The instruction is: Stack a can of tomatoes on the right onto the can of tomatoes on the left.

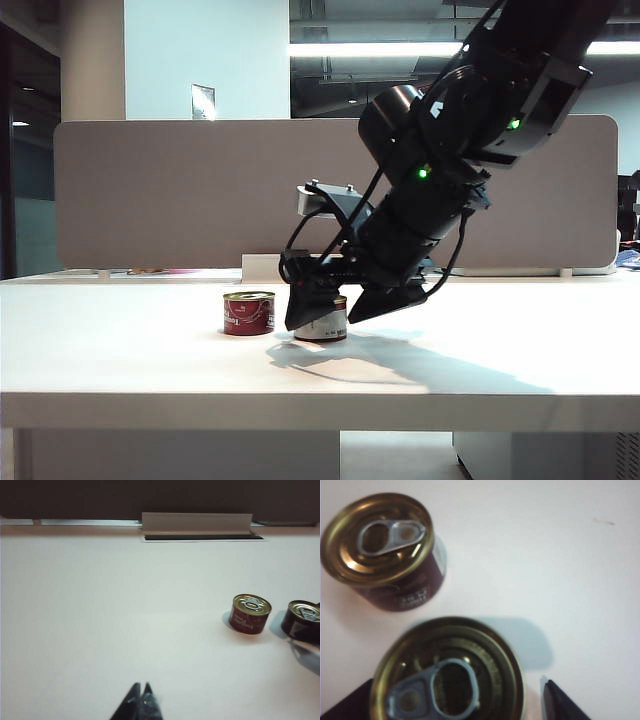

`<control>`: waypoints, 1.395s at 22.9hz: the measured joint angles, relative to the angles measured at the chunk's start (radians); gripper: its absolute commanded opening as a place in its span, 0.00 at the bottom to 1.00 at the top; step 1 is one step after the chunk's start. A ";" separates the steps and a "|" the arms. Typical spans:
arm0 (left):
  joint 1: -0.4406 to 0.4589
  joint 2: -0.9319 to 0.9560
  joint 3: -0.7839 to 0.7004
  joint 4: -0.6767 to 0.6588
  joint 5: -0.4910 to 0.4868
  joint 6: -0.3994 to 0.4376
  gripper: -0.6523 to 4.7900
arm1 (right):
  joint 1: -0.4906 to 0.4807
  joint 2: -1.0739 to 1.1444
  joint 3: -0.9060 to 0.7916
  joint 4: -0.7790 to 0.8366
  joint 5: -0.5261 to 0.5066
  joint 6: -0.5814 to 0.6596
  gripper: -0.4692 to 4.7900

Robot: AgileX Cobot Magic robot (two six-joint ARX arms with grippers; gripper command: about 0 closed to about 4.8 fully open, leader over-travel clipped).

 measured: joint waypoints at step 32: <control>0.000 0.001 0.000 0.000 0.000 0.000 0.11 | 0.023 -0.029 0.204 -0.035 0.018 -0.004 0.46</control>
